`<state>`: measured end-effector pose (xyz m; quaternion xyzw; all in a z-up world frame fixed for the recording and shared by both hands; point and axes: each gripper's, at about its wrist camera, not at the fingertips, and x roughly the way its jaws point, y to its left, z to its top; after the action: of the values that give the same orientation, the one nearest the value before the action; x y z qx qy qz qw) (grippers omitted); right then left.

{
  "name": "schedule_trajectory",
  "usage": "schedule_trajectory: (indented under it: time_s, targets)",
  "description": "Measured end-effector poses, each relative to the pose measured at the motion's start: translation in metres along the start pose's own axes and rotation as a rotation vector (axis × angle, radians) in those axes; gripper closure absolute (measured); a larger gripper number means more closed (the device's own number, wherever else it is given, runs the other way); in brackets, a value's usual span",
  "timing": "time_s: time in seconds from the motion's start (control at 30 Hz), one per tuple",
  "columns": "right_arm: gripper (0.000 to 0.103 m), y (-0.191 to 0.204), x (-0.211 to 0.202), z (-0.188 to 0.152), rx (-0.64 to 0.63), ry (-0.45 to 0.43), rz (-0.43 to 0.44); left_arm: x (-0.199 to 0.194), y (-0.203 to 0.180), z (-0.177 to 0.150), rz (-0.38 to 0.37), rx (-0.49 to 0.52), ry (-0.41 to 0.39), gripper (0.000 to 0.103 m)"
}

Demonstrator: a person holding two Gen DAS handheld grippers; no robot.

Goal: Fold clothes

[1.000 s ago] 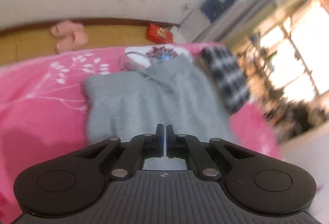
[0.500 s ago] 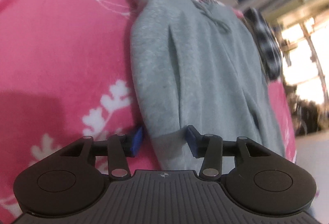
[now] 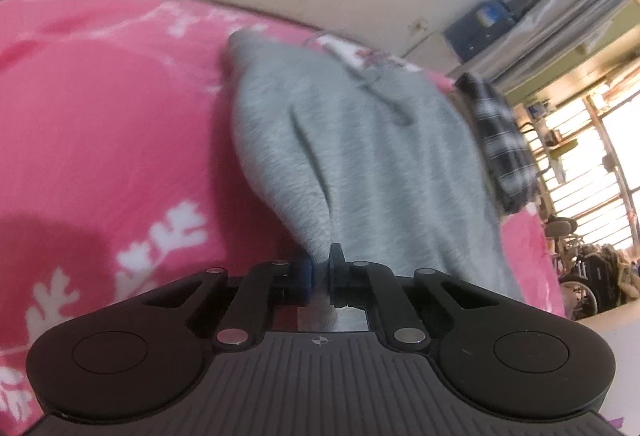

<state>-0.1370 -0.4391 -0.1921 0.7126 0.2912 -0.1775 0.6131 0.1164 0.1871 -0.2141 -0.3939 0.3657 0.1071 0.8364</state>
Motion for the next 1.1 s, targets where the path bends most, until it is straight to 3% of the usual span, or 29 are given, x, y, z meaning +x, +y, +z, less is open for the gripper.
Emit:
schedule_trajectory:
  time_s: [0.17, 0.33, 0.57, 0.7, 0.73, 0.77, 0.87, 0.93, 1.03, 1.1]
  targets:
    - [0.094, 0.035, 0.000, 0.010, -0.072, -0.026, 0.067, -0.007, -0.035, 0.018, -0.048, 0.019, -0.049, 0.098]
    - [0.094, 0.077, 0.017, 0.033, -0.111, -0.049, 0.116, 0.016, -0.081, 0.041, -0.105, 0.054, -0.072, 0.098]
    - [0.094, 0.127, 0.078, 0.074, -0.104, -0.069, 0.095, 0.093, -0.159, 0.058, -0.122, 0.172, -0.070, 0.098]
    - [0.094, 0.130, 0.132, 0.101, -0.052, -0.096, 0.056, 0.170, -0.204, 0.058, -0.099, 0.273, 0.015, 0.097]
    - [0.092, 0.125, 0.149, 0.110, -0.024, -0.097, 0.049, 0.191, -0.210, 0.054, -0.083, 0.292, 0.039, 0.093]
    - [0.091, 0.118, 0.166, 0.118, 0.006, -0.096, 0.044, 0.213, -0.214, 0.049, -0.063, 0.309, 0.065, 0.082]
    - [0.087, 0.095, 0.204, 0.136, 0.119, -0.104, 0.017, 0.241, -0.212, 0.038, -0.022, 0.326, 0.093, 0.074]
    - [0.084, 0.093, 0.213, 0.140, 0.117, -0.129, 0.013, 0.232, -0.202, 0.038, -0.092, 0.290, 0.068, 0.066]
    - [0.066, 0.102, 0.213, 0.144, 0.055, -0.152, 0.051, 0.209, -0.190, 0.046, -0.152, 0.291, 0.031, 0.059]
    - [0.065, 0.111, 0.200, 0.145, 0.016, -0.189, 0.090, 0.190, -0.181, 0.056, -0.170, 0.295, 0.025, 0.054]
